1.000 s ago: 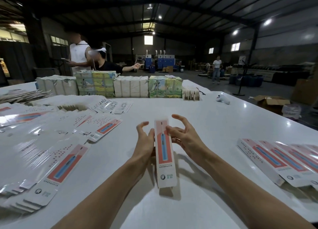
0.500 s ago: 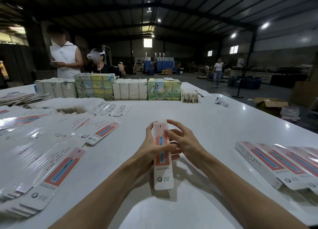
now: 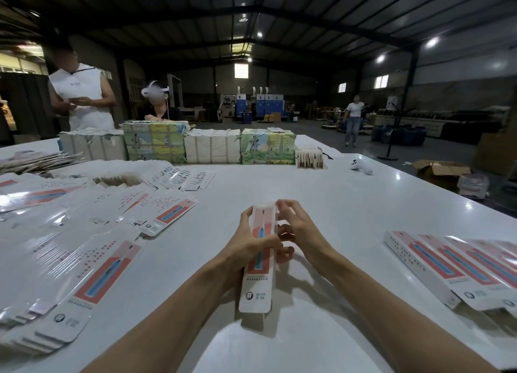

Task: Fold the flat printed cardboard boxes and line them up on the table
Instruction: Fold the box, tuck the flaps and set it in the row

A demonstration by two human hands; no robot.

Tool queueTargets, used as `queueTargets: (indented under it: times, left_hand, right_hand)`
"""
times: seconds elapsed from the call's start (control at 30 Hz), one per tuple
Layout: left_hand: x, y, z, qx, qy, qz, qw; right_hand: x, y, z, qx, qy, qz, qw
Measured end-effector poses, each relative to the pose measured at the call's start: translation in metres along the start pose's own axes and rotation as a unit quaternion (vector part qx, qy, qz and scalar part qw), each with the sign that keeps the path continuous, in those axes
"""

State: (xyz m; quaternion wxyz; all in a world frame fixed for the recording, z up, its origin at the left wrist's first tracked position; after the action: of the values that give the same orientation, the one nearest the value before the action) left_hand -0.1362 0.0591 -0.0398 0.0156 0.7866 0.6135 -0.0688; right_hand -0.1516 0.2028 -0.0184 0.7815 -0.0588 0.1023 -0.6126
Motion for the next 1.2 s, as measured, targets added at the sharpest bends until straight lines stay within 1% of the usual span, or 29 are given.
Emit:
queueTargets:
  times: [0.07,0.13,0.2,0.3,0.47,0.53,0.6,0.67,0.73,0.87,1.03,1.13,1.2]
  left_hand:
    - [0.002,0.000,-0.002,-0.002,0.007,0.019,1.000]
    - [0.006,0.002,-0.005,0.000,0.011,0.044,0.999]
    - [0.009,0.005,-0.008,0.008,0.001,0.060,0.998]
    - [0.012,0.008,-0.012,0.026,-0.045,0.064,0.997]
    - [0.014,0.009,-0.013,0.029,-0.034,0.072,0.996]
    - [0.014,0.009,-0.012,0.024,-0.021,0.078,0.996]
    - [0.012,0.008,-0.012,0.023,-0.026,0.073,0.997]
    - [0.012,0.009,-0.014,0.026,-0.063,0.063,0.996]
    - [0.012,0.009,-0.015,0.031,-0.084,0.059,0.994]
    - [0.013,0.010,-0.014,0.028,-0.092,0.060,0.994]
    - [0.012,0.012,-0.012,0.036,-0.076,0.080,0.993]
    - [0.012,0.013,-0.015,0.047,-0.077,0.086,0.992]
    - [0.013,0.013,-0.017,0.062,-0.082,0.104,0.989]
  right_hand:
    - [-0.005,-0.002,0.001,0.002,-0.014,-0.050,0.999]
    - [-0.011,-0.004,0.001,0.001,-0.006,-0.075,0.997]
    - [-0.016,-0.004,0.001,-0.012,0.008,-0.078,0.997]
    - [-0.026,-0.002,0.005,-0.045,0.044,-0.100,0.993]
    - [-0.026,-0.002,0.014,-0.114,0.125,-0.097,0.981]
    - [-0.025,-0.001,0.016,-0.122,0.116,-0.093,0.981]
    - [-0.026,-0.002,0.018,-0.103,0.063,-0.075,0.990]
    - [-0.026,-0.002,0.019,-0.070,-0.002,-0.057,0.996]
    - [-0.027,-0.003,0.018,-0.041,-0.047,-0.056,0.996]
    - [-0.029,-0.004,0.014,0.017,-0.110,-0.059,0.992]
    - [-0.031,-0.002,0.012,0.066,-0.154,-0.066,0.984]
    - [-0.032,-0.001,0.013,0.066,-0.149,-0.068,0.984]
    - [-0.032,-0.001,0.013,0.065,-0.146,-0.063,0.985]
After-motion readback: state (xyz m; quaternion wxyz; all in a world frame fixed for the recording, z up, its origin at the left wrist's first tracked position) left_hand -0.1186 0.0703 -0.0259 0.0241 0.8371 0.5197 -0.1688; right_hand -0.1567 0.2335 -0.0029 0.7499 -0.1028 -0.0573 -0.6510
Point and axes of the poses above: each hand's wrist, its own y-axis away from the middle knuckle, its own x-axis out of the palm, z = x × y, the point moved 5 cm from there along -y, towards the middle knuckle, and after that the axes turned 2 degrees about z, right-handed, at the moved point
